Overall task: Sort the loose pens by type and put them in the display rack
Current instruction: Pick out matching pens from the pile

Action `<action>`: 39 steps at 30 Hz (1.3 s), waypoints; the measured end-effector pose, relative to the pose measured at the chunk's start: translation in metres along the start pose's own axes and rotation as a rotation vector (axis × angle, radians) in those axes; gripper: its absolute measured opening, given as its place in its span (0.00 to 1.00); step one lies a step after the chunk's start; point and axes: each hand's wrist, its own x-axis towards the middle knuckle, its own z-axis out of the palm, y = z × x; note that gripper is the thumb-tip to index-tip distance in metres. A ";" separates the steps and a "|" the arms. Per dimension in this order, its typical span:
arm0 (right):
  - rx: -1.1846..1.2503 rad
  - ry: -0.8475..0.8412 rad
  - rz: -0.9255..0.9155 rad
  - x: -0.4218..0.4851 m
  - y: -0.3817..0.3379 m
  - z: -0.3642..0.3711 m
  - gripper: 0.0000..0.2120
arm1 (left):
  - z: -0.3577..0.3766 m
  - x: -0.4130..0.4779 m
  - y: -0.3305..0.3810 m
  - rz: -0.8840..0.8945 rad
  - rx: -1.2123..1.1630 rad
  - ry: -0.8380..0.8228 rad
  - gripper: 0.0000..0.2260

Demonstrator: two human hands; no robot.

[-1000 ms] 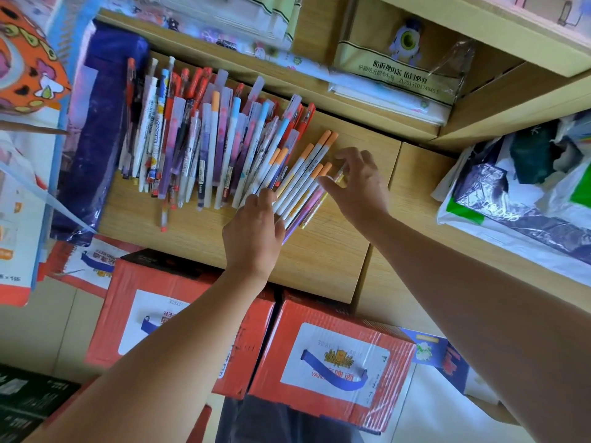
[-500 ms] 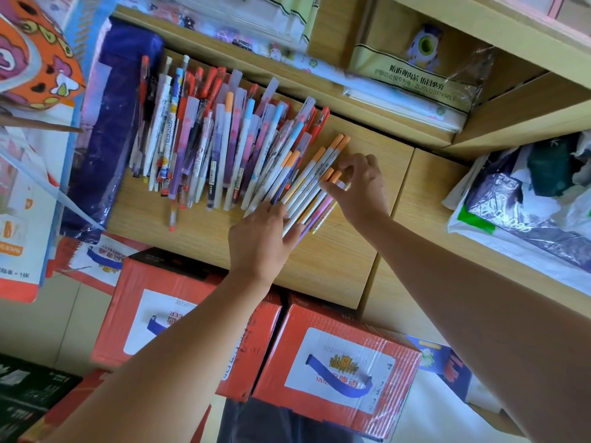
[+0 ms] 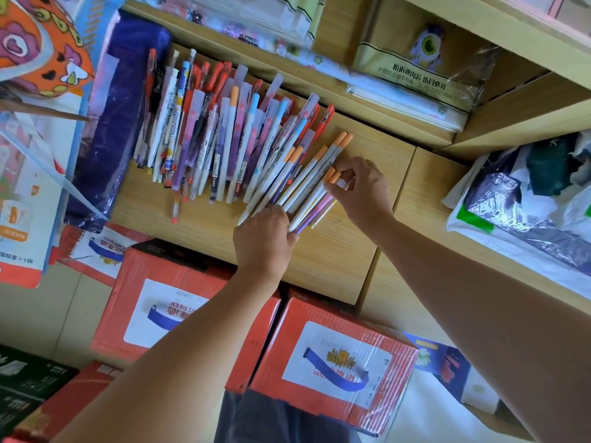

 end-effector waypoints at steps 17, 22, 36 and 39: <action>0.312 0.011 0.119 0.008 -0.004 -0.011 0.14 | 0.002 -0.009 -0.029 0.154 -0.581 -0.116 0.08; 0.295 0.120 0.229 0.029 -0.017 -0.007 0.20 | 0.003 -0.006 -0.037 0.104 -0.634 -0.035 0.07; 0.057 0.041 0.362 0.047 -0.051 0.017 0.32 | 0.007 -0.003 -0.054 0.051 -0.648 0.044 0.08; 0.073 0.027 0.372 0.047 -0.058 0.018 0.30 | 0.008 -0.001 -0.055 0.055 -0.647 0.034 0.07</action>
